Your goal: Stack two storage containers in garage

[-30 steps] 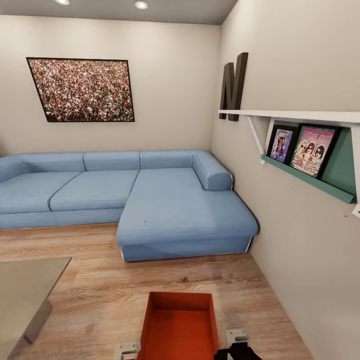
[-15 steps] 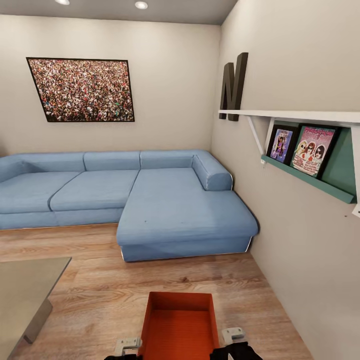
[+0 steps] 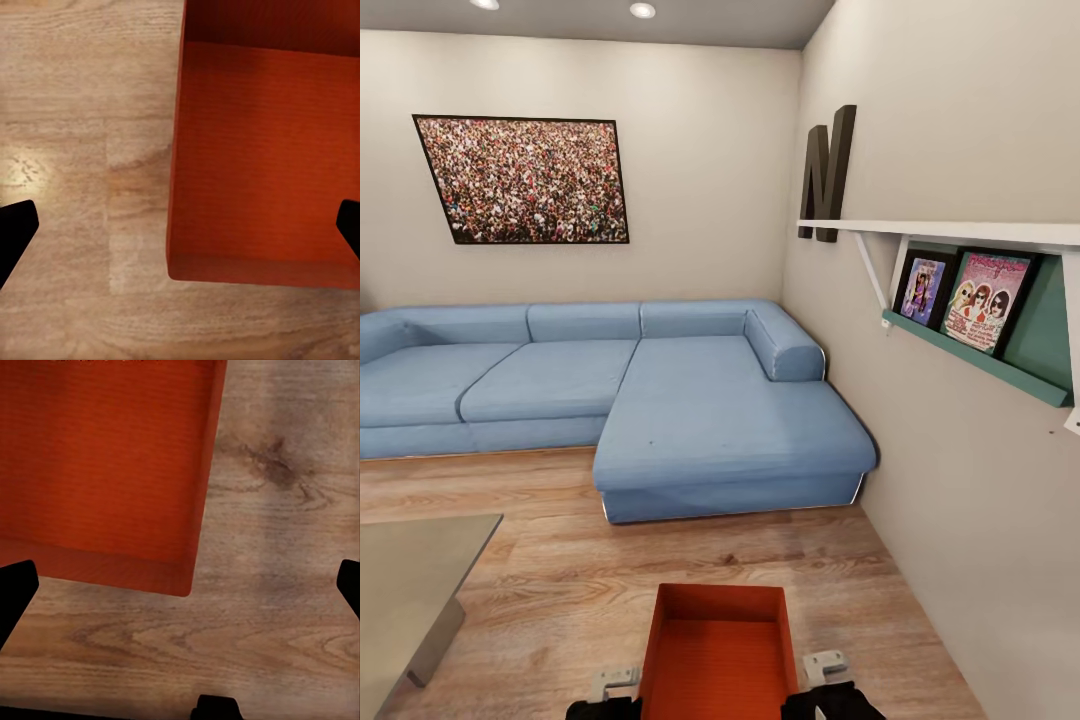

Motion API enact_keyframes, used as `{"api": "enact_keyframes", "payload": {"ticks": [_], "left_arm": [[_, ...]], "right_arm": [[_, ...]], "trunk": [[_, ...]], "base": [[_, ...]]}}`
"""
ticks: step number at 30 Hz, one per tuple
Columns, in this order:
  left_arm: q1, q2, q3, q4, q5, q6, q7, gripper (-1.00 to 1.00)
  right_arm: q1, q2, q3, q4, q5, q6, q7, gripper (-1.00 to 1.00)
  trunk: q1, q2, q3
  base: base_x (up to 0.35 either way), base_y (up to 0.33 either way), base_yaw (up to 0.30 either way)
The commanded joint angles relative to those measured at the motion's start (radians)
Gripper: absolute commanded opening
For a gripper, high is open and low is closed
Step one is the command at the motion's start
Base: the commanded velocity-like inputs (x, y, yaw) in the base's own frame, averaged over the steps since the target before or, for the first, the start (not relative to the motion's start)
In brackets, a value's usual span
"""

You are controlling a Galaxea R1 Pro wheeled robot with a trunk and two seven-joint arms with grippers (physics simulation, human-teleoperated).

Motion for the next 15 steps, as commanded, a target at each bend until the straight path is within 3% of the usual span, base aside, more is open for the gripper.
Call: {"api": "enact_keyframes", "payload": {"ticks": [1,8,15], "left_arm": [[-0.001,0.000,-0.007,0.001,0.010,-0.003,0.005,1.00],[0.000,0.000,-0.002,0.004,0.013,0.003,0.036,1.00],[0.001,-0.001,0.000,0.004,0.014,0.005,0.047,1.00]], "right_arm": [[0.000,0.000,0.004,-0.002,0.009,0.007,-0.002,1.00],[0.000,0.000,0.005,0.007,0.009,-0.072,-0.002,1.00],[0.000,0.000,0.006,0.010,0.009,-0.096,-0.002,1.00]], "trunk": [[0.000,0.000,-0.001],[0.000,0.000,-0.001],[0.000,0.000,-0.001]], "base": [[0.000,0.000,0.000],[0.000,0.000,0.000],[0.000,0.000,0.000]]}}
